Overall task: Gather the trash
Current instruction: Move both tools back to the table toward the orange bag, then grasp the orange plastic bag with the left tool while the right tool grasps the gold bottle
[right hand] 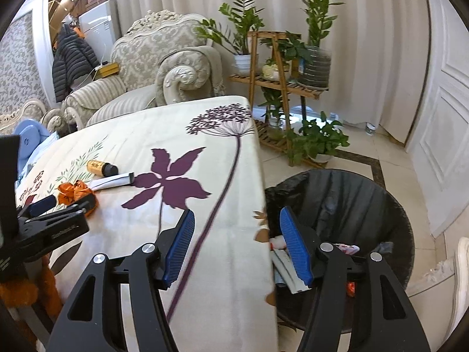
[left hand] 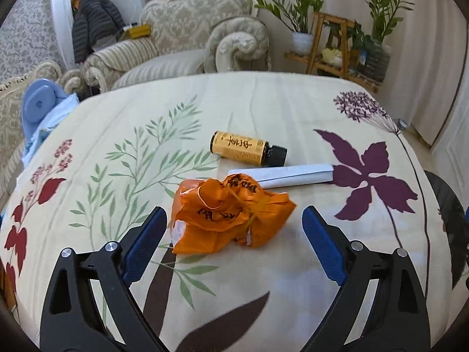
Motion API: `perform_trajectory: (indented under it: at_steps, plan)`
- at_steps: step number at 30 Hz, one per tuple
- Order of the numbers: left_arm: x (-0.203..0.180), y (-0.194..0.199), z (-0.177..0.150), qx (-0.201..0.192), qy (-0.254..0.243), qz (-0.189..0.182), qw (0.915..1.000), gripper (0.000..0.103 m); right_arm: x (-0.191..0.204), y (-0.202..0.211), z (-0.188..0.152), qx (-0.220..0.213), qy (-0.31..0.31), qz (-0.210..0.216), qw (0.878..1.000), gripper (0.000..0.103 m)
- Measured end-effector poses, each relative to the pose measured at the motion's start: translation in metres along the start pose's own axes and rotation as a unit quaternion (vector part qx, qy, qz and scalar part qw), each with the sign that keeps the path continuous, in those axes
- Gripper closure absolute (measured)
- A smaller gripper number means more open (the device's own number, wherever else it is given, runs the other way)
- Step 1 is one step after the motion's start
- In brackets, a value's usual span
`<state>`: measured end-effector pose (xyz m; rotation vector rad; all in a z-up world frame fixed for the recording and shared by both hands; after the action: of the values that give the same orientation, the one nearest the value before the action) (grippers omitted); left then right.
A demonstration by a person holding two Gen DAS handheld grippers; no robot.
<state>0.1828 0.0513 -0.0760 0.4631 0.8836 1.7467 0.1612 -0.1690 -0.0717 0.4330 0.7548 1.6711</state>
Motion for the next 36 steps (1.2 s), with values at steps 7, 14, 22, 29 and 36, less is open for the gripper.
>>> perform_trajectory:
  at_steps: [7,14,22,29,36]
  plan:
    - [0.01,-0.006,0.0,0.024,0.012,-0.038,0.9989,0.03,0.014,-0.005,0.003,0.002,0.011,0.014,1.0,0.043]
    - [0.019,0.007,-0.001,0.016,0.01,-0.053,0.9984,0.039,0.02,-0.008,0.001,0.006,0.014,0.022,1.0,0.043]
    - [0.045,0.023,-0.002,0.009,0.02,-0.054,0.9983,0.042,0.031,-0.013,0.004,0.008,0.022,0.033,0.999,0.043]
    - [0.069,0.032,0.002,0.018,0.042,-0.086,0.9952,0.071,0.046,-0.015,0.012,0.006,0.033,0.042,0.999,0.043]
    - [0.093,0.023,0.001,0.032,0.061,-0.076,0.9948,0.071,0.064,-0.02,0.017,0.007,0.048,0.051,0.998,0.043]
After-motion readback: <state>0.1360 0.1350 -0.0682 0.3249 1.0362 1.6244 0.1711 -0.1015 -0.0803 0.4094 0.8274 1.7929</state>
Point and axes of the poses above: each gripper's, at about its wrist camera, not at the fingertips, and y roughly against the way its jaws point, x to its left, z to its top, the point moved 5 cm from there along -y, roughly the way its jaws point, and after that the axes turned 15 degrees about y, right-handed, at the moved point
